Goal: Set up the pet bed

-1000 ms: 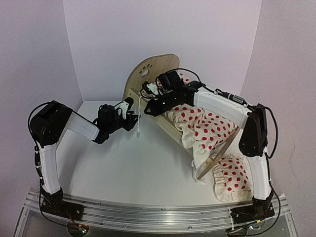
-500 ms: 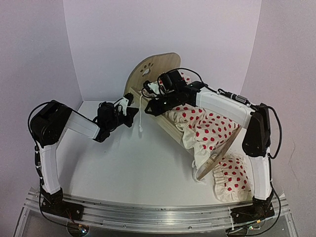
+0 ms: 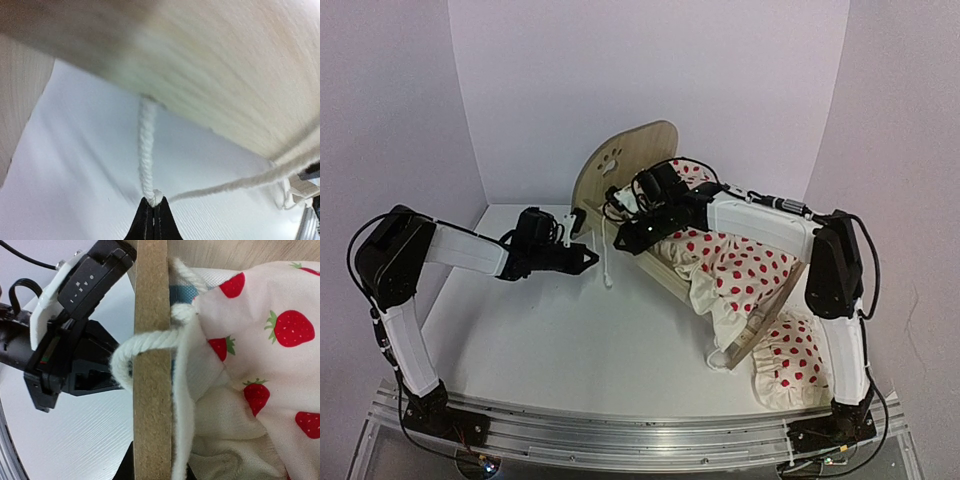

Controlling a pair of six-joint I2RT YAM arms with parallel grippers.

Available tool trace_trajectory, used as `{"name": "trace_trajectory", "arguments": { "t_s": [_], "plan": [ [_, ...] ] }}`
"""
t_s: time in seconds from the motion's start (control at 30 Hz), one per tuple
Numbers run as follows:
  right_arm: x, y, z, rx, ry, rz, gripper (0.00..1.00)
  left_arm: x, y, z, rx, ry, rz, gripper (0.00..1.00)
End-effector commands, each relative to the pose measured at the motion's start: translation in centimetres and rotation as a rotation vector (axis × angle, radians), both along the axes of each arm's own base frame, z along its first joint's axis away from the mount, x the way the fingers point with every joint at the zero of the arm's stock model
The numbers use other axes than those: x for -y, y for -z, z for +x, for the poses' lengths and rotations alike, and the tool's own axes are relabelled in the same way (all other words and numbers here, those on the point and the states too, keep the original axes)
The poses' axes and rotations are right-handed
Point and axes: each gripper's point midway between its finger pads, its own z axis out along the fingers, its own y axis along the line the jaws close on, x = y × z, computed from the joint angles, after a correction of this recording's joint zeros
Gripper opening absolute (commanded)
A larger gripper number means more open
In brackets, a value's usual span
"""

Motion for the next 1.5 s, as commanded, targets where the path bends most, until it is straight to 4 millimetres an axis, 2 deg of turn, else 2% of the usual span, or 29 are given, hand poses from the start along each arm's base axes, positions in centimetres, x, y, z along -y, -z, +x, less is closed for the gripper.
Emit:
{"name": "trace_trajectory", "arguments": {
  "t_s": [0.0,0.23,0.43,0.47,0.5,0.53,0.57,0.63,0.7,0.73,0.83,0.93,0.97,1.03,1.07,1.1,1.13,1.2,1.27,1.37,1.47],
  "plan": [
    [-4.5,-8.1,2.1,0.249,-0.117,0.275,0.00,-2.0,3.0,-2.8,-0.272,-0.070,0.007,0.00],
    [-5.6,-2.7,2.3,0.210,-0.154,0.206,0.00,-2.7,6.1,-4.8,-0.432,-0.059,0.044,0.00],
    [-5.0,-0.8,2.3,0.206,-0.125,0.151,0.00,-2.9,6.0,-4.9,-0.423,-0.044,0.048,0.00],
    [-4.7,-0.6,2.4,0.206,-0.112,0.142,0.02,-3.0,6.1,-5.1,-0.430,-0.043,0.053,0.00],
    [-4.5,-0.7,2.4,0.204,-0.100,0.138,0.13,-3.1,6.4,-5.3,-0.442,-0.043,0.062,0.00],
    [-4.2,-1.0,2.4,0.204,-0.088,0.137,0.27,-3.3,6.6,-5.6,-0.455,-0.042,0.072,0.00],
    [-3.8,-1.4,2.2,0.203,-0.078,0.138,0.36,-3.4,6.6,-5.8,-0.461,-0.041,0.077,0.00],
    [-3.0,-3.1,1.8,0.211,-0.054,0.148,0.51,-3.5,6.4,-6.1,-0.462,-0.035,0.085,0.00],
    [-1.9,-6.0,1.0,0.231,-0.031,0.175,0.62,-3.7,6.2,-6.4,-0.464,-0.029,0.095,0.00],
    [-1.3,-7.3,0.5,0.239,-0.015,0.189,0.66,-3.8,6.1,-6.6,-0.463,-0.025,0.099,0.00],
    [0.4,-11.4,-2.1,0.292,0.021,0.212,0.70,-4.0,5.8,-7.1,-0.467,-0.021,0.102,0.00],
    [1.2,-12.4,-5.2,0.258,0.051,0.240,0.74,-4.2,5.5,-7.7,-0.475,-0.012,0.097,0.00],
    [1.2,-11.7,-6.2,0.217,0.064,0.248,0.73,-4.3,5.3,-7.8,-0.476,-0.009,0.098,0.00],
    [-0.1,-8.2,-8.7,0.132,0.053,0.223,0.64,-4.7,4.9,-8.1,-0.479,-0.005,0.103,0.00],
    [-1.0,-6.7,-10.0,0.102,0.034,0.210,0.60,-4.9,4.6,-8.2,-0.479,-0.001,0.102,0.00],
    [-2.6,-5.0,-10.9,0.057,0.019,0.213,0.51,-5.1,4.4,-8.3,-0.481,-0.001,0.099,0.00],
    [-4.3,-3.2,-11.2,0.030,0.003,0.206,0.45,-5.2,4.3,-8.5,-0.484,0.000,0.096,0.00],
    [-7.1,0.9,-10.7,0.045,-0.002,0.148,0.41,-5.2,4.0,-8.6,-0.478,0.012,0.083,0.00],
    [-8.8,3.5,-9.1,0.091,0.005,0.127,0.40,-5.2,3.8,-8.6,-0.468,0.015,0.076,0.00],
    [-10.2,5.8,-6.4,0.196,0.035,0.072,0.38,-5.5,3.8,-8.8,-0.458,0.020,0.074,0.00],
    [-10.5,7.2,-4.4,0.261,0.072,0.026,0.37,-6.2,3.7,-8.4,-0.446,0.005,0.067,0.00]
  ]
}}
